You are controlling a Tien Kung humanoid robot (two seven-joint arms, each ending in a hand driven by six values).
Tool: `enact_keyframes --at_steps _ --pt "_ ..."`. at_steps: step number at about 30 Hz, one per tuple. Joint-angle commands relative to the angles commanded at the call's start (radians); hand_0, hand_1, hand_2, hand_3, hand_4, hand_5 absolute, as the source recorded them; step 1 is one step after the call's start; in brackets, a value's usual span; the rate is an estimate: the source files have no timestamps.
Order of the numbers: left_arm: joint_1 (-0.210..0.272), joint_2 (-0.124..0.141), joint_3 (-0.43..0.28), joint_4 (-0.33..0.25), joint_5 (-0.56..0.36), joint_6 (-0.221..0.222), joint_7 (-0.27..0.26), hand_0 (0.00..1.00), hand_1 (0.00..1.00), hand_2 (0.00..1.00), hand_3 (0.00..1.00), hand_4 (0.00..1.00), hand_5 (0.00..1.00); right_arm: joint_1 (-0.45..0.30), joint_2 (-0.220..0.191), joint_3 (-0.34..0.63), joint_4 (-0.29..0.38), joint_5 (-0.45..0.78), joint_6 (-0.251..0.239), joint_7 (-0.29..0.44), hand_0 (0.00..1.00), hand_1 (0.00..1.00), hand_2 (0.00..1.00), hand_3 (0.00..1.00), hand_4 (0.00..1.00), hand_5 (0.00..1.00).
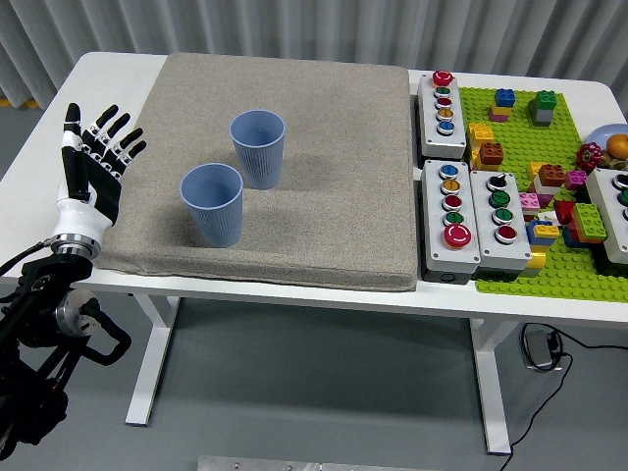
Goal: Pick cup pour cup place
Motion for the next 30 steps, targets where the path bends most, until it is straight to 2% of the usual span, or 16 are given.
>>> enact_keyframes --at_steps 1,6,7,21,30 --pt "0.002 0.000 -0.001 0.002 0.017 0.002 0.000 0.840 0.834 0.930 0.934 0.785 0.998 -0.001 0.000 0.001 0.000 0.000 0.000 0.000 0.689 0.658 0.601 0.596 0.002 0.263" --pt "0.008 -0.002 -0.001 0.008 0.044 0.010 0.000 0.840 0.834 0.930 0.934 0.785 0.998 -0.004 0.000 0.000 0.000 0.000 0.000 0.000 0.689 0.658 0.601 0.596 0.002 0.263" --pt "0.009 -0.002 0.000 0.009 0.047 0.011 0.001 0.894 0.897 0.998 0.986 0.790 0.998 -0.005 0.000 0.000 0.000 0.000 0.001 0.000 0.690 0.658 0.602 0.596 0.002 0.262" --pt "0.014 -0.003 0.008 0.001 0.043 0.022 -0.002 0.905 0.901 0.998 0.996 0.782 0.998 -0.007 0.000 0.003 0.001 0.000 0.002 0.000 0.689 0.658 0.601 0.596 0.002 0.262" --pt "0.016 -0.007 0.016 -0.003 0.030 0.072 -0.031 0.901 0.891 0.998 0.983 0.781 0.998 -0.008 -0.001 0.003 0.001 0.000 0.001 0.001 0.689 0.658 0.601 0.596 0.002 0.263"
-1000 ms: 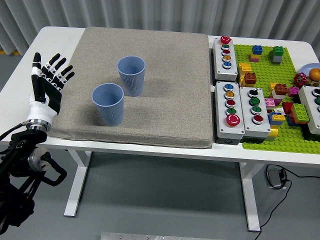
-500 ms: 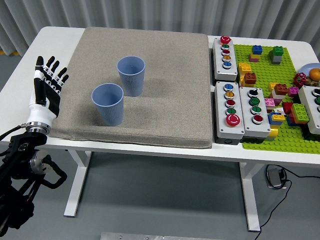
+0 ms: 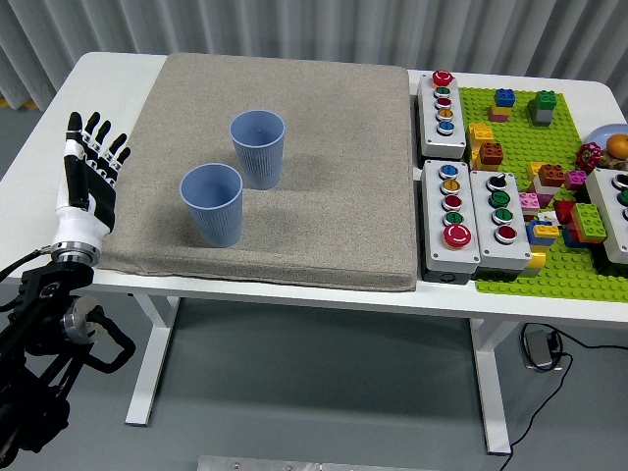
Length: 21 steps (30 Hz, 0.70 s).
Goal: Pick cup pour cup place
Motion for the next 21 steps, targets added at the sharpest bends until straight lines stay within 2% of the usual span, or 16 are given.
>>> enact_keyframes --at_steps 21 --pt "-0.001 -0.001 -0.003 -0.008 0.010 0.014 0.006 0.893 0.879 0.992 0.972 0.787 0.998 0.005 -0.001 -0.002 0.000 0.000 -0.002 -0.001 0.690 0.658 0.601 0.596 0.002 0.263"
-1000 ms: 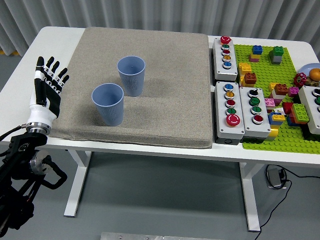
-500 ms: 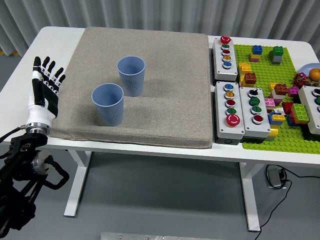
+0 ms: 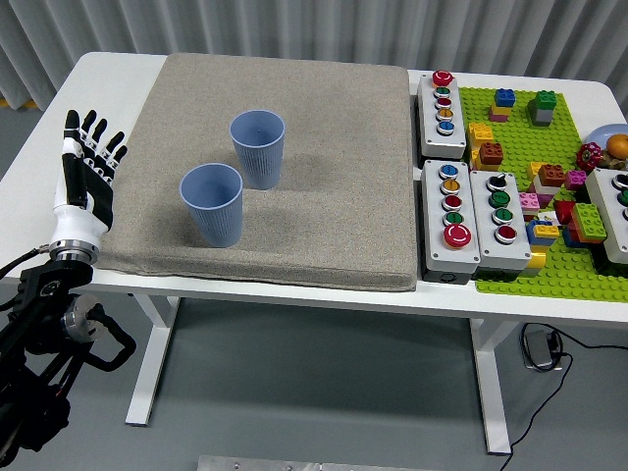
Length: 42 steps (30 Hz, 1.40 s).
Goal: Pick cup pour cup place
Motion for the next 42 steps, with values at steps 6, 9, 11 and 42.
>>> enact_keyframes --at_steps 6,9,11,42 --pt "0.000 0.001 -0.002 -0.002 0.003 0.000 0.003 0.893 0.879 0.992 0.972 0.789 0.998 0.002 0.000 0.001 0.000 0.000 -0.001 0.000 0.689 0.658 0.602 0.596 0.002 0.262" --pt "-0.001 0.001 -0.002 -0.003 0.004 0.001 0.004 0.893 0.879 0.992 0.972 0.789 0.998 0.003 0.000 0.000 0.000 0.000 -0.002 -0.001 0.689 0.658 0.602 0.596 0.002 0.262" --pt "-0.002 0.000 -0.001 -0.003 0.007 0.000 0.006 0.892 0.878 0.989 0.972 0.789 0.998 0.003 0.000 -0.001 0.000 0.000 -0.002 -0.001 0.689 0.658 0.601 0.596 0.002 0.262" --pt "0.008 0.003 0.001 -0.009 0.041 0.005 0.015 0.890 0.876 0.988 0.970 0.786 0.998 -0.005 0.004 0.002 0.004 0.000 0.004 -0.007 0.690 0.658 0.602 0.596 0.002 0.263"
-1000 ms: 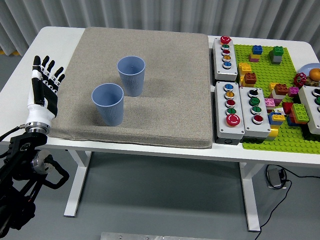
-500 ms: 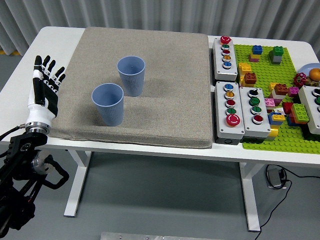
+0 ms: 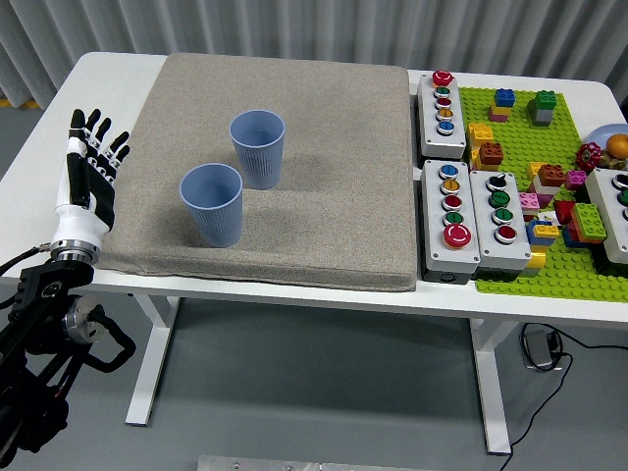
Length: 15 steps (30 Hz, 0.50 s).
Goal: Pick cup pour cup place
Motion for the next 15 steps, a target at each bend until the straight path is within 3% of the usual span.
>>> enact_keyframes --at_steps 15 --pt "0.012 -0.004 -0.018 -0.014 0.033 0.001 0.002 0.889 0.875 0.989 0.970 0.785 0.998 0.011 -0.006 0.011 -0.004 0.000 0.009 0.005 0.690 0.658 0.601 0.596 0.002 0.263"
